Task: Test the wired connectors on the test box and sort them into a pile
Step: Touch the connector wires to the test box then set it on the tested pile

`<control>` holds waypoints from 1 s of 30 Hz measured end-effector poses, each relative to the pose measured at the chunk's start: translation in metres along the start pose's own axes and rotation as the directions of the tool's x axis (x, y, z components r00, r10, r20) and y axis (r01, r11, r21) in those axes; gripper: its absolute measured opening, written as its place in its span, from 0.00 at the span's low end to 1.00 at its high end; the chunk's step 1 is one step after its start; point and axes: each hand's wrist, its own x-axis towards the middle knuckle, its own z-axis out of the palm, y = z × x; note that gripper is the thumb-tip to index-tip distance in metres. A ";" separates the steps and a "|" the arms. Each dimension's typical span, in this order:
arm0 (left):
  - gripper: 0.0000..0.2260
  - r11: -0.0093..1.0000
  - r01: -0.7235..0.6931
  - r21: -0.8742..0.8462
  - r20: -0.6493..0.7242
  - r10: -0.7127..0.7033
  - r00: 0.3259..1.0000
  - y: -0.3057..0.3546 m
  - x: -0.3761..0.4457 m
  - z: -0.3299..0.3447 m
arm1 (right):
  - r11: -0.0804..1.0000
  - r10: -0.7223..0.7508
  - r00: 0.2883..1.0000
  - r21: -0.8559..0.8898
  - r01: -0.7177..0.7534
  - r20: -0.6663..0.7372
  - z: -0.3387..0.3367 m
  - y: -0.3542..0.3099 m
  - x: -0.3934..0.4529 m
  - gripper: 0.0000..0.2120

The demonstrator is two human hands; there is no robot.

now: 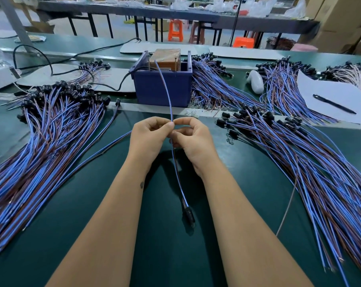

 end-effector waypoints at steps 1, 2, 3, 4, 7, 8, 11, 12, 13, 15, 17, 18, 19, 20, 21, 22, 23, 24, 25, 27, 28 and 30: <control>0.04 1.000 0.001 -0.001 -0.006 -0.001 1.000 0.000 0.000 0.000 | 1.000 -0.003 1.000 -0.006 0.003 -0.006 0.000 0.000 0.000 0.10; 0.04 1.000 0.001 0.003 -0.013 -0.001 1.000 -0.001 0.000 -0.001 | 1.000 -0.009 1.000 -0.016 0.009 -0.016 0.001 0.001 0.000 0.09; 0.05 1.000 -0.001 0.016 -0.020 0.001 1.000 -0.001 0.001 -0.001 | 0.999 -0.019 0.999 -0.033 0.018 -0.028 0.000 0.001 0.001 0.09; 0.05 0.999 -0.004 0.033 -0.027 0.005 1.000 -0.002 0.001 -0.002 | 0.998 -0.030 0.999 -0.053 0.028 -0.038 0.000 0.001 0.001 0.08; 0.06 0.998 -0.023 0.065 -0.024 0.024 0.999 -0.003 0.002 -0.004 | 0.997 -0.042 0.998 -0.069 0.039 -0.042 0.000 0.001 0.001 0.08; 0.05 0.996 -0.036 0.078 -0.015 0.037 0.999 -0.003 0.002 -0.004 | 0.997 -0.040 0.998 -0.061 0.037 -0.042 -0.001 0.001 0.002 0.08; 0.06 0.989 -0.082 0.126 -0.003 0.083 0.997 -0.003 0.002 -0.002 | 0.996 -0.047 0.997 -0.084 0.042 -0.054 -0.001 0.002 0.003 0.07; 0.07 0.986 -0.090 0.140 -0.012 0.093 0.996 -0.003 0.002 -0.001 | 0.993 -0.049 0.997 -0.107 0.042 -0.065 0.000 0.003 0.003 0.07; 0.07 0.983 -0.096 0.155 -0.023 0.101 0.995 -0.004 0.002 -0.001 | 0.991 -0.048 0.996 -0.127 0.038 -0.080 0.000 0.004 0.004 0.08; 0.07 0.976 -0.105 0.191 -0.043 0.115 0.992 -0.006 0.002 0.000 | 0.989 -0.042 0.992 -0.146 0.024 -0.119 0.000 0.006 0.004 0.09; 0.07 0.972 -0.103 0.211 -0.066 0.120 0.991 -0.007 0.002 0.000 | 0.991 -0.034 0.987 -0.134 0.013 -0.157 -0.002 0.005 0.005 0.10; 0.07 0.973 -0.100 0.210 -0.077 0.118 0.990 -0.007 0.003 0.000 | 0.993 -0.031 0.984 -0.120 0.010 -0.177 -0.003 0.005 0.005 0.10; 0.07 0.972 -0.099 0.213 -0.085 0.119 0.989 -0.007 0.003 0.000 | 0.994 -0.029 0.980 -0.105 0.009 -0.197 -0.004 0.004 0.006 0.09; 0.07 0.970 -0.098 0.223 -0.090 0.120 0.989 -0.007 0.003 0.000 | 0.996 -0.026 0.976 -0.090 0.007 -0.215 -0.005 0.004 0.007 0.09; 0.07 0.968 -0.093 0.233 -0.094 0.118 0.989 -0.007 0.003 0.000 | 0.997 -0.022 0.973 -0.073 0.005 -0.230 -0.006 0.003 0.007 0.08; 0.08 0.968 -0.085 0.238 -0.100 0.112 0.989 -0.007 0.003 0.000 | 0.998 -0.016 0.971 -0.058 0.003 -0.240 -0.006 0.003 0.007 0.07; 0.08 0.968 -0.075 0.241 -0.107 0.103 0.989 -0.008 0.003 -0.001 | 0.999 -0.010 0.969 -0.046 -0.001 -0.246 -0.006 0.002 0.006 0.06; 0.08 0.968 -0.064 0.243 -0.116 0.095 0.989 -0.008 0.003 -0.001 | 0.999 -0.007 0.968 -0.038 -0.003 -0.249 -0.006 0.002 0.006 0.06; 0.08 0.968 -0.054 0.245 -0.125 0.086 0.988 -0.008 0.004 -0.002 | 1.000 -0.006 0.968 -0.030 -0.002 -0.250 -0.006 0.002 0.006 0.06; 0.07 0.970 -0.034 0.240 -0.139 0.069 0.988 -0.009 0.004 -0.003 | 1.000 -0.008 0.968 -0.021 0.003 -0.252 -0.005 0.001 0.005 0.06; 0.07 0.971 -0.028 0.237 -0.145 0.063 0.987 -0.008 0.005 -0.003 | 1.000 -0.008 0.968 -0.021 0.002 -0.252 -0.005 0.000 0.005 0.07; 0.08 0.970 -0.016 0.242 -0.159 0.056 0.986 -0.008 0.005 -0.004 | 1.000 -0.004 0.968 -0.025 -0.002 -0.251 -0.005 0.000 0.005 0.07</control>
